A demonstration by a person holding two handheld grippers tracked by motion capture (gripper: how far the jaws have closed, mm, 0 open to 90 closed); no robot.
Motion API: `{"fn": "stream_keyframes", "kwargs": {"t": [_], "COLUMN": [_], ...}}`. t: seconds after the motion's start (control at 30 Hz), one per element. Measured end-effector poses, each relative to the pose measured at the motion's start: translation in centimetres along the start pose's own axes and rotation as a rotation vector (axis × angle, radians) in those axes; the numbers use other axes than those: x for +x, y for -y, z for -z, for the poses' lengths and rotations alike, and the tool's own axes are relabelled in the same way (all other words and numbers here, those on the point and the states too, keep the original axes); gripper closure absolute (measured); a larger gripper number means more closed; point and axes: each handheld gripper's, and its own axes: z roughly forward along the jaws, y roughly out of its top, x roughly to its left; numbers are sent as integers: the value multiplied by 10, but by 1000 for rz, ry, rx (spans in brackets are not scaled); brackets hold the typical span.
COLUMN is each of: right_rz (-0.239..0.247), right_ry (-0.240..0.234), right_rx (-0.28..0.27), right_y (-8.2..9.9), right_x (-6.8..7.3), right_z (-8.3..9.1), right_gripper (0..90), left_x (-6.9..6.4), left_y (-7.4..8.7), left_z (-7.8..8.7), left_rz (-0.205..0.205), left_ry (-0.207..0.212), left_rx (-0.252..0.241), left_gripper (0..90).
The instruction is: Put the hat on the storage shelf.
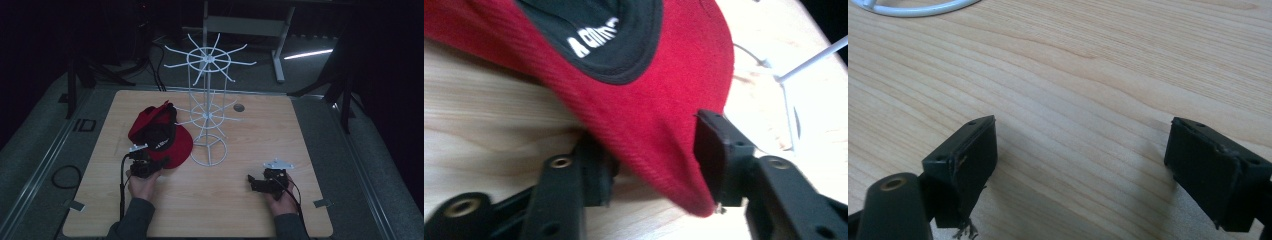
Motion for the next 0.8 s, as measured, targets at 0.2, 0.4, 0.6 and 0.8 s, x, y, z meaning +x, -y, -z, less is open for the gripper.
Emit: {"fn": "stream_keyframes", "kwargs": {"t": [0.2, 0.4, 0.6, 0.8], "right_rz": [0, 0, 0, 0], "right_ry": [0, 0, 0, 0], "right_rx": [0, 0, 0, 0], "right_y": [0, 0, 0, 0], "right_x": [0, 0, 0, 0], "right_z": [0, 0, 0, 0], "right_gripper": [134, 134, 134, 134], "left_x": [-4, 0, 3, 7], "left_y": [-1, -7, -11, -15], "left_z": [-13, -16, -20, -21], "left_rz": [42, 97, 172, 209], "left_ry": [30, 16, 55, 81], "left_rx": [-15, 8, 12, 3], "left_gripper": [436, 611, 608, 711]}}
